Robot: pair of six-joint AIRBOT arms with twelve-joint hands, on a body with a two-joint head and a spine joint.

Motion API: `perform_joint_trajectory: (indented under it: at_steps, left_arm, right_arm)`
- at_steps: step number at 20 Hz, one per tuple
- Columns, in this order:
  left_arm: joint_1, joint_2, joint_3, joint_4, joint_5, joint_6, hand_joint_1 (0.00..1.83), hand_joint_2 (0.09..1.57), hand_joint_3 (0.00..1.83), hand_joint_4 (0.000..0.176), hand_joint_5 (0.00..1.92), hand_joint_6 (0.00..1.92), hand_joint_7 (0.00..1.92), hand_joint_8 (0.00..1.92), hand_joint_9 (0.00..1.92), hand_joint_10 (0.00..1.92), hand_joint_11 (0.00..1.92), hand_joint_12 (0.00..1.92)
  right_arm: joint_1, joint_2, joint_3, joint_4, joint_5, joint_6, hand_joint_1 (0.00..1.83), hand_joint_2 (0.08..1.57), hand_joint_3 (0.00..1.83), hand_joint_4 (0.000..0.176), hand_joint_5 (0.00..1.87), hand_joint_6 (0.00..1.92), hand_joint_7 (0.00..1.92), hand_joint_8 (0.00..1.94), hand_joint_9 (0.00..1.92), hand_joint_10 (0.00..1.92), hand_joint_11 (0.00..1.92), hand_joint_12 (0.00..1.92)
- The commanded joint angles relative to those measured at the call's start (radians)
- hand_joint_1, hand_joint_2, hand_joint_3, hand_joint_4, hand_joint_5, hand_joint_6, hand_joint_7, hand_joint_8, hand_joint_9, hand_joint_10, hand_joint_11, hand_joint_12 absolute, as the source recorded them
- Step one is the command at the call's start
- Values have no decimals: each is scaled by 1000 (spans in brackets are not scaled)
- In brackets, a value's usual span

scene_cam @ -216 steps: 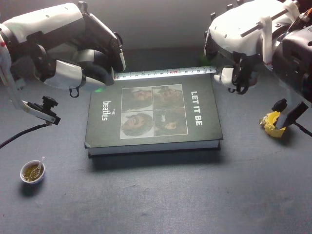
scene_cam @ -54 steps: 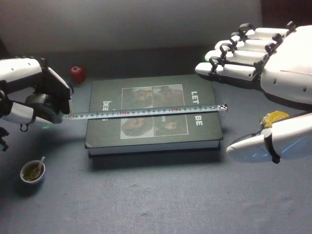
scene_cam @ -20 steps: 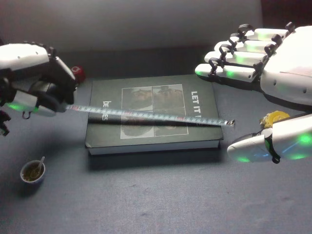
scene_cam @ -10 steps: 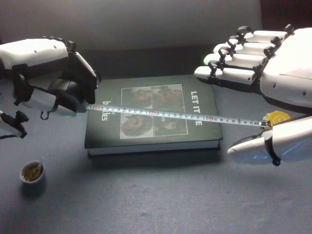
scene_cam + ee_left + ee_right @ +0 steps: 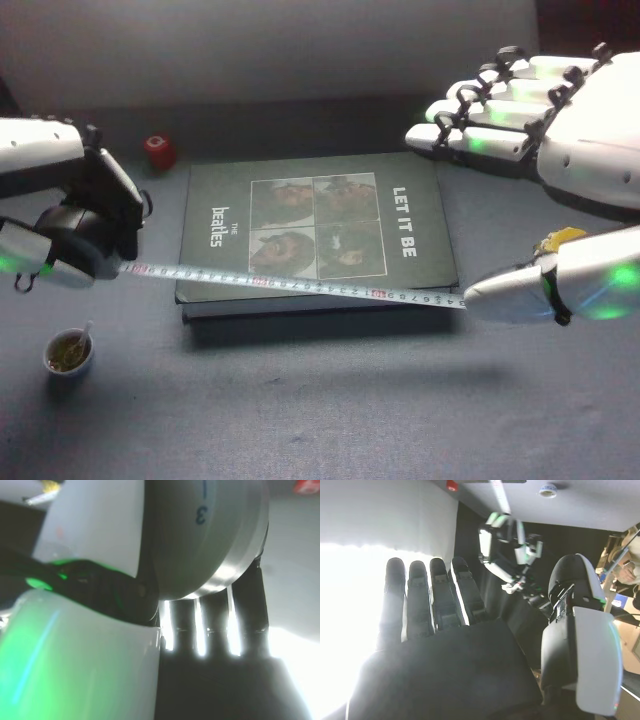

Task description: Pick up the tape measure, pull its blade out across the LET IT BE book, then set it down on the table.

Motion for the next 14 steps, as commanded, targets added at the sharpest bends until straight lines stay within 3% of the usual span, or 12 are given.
perform_joint_trajectory:
  at_steps: [1, 4, 7, 14]
  left_arm:
    - [-3, 8, -7, -70, -70, -6, 1495, 1073, 0, 0, 1022, 644, 1045, 806, 995, 1017, 897, 1477]
    - [25, 8, -37, -102, -81, 9, 1495, 1075, 0, 0, 1009, 642, 1046, 808, 996, 1023, 892, 1482]
    - [53, 14, -73, -210, -82, 81, 1495, 1076, 0, 0, 1009, 675, 1045, 830, 989, 1006, 876, 1487]
    - [124, 3, -107, -241, -87, 114, 1495, 1074, 0, 0, 1003, 674, 1044, 813, 987, 1019, 908, 1460]
  right_arm:
    - [16, 2, -4, -4, 51, 16, 0, 1069, 3, 0, 0, 0, 0, 0, 0, 0, 0, 320]
    - [14, 2, -5, -4, 65, 33, 0, 1069, 3, 0, 0, 0, 0, 0, 0, 0, 0, 320]
    - [14, 1, -3, -4, 76, 32, 0, 1070, 3, 0, 0, 0, 0, 0, 0, 0, 0, 319]
    - [12, -1, -3, -4, 55, 34, 0, 1071, 3, 0, 0, 0, 0, 0, 0, 0, 0, 316]
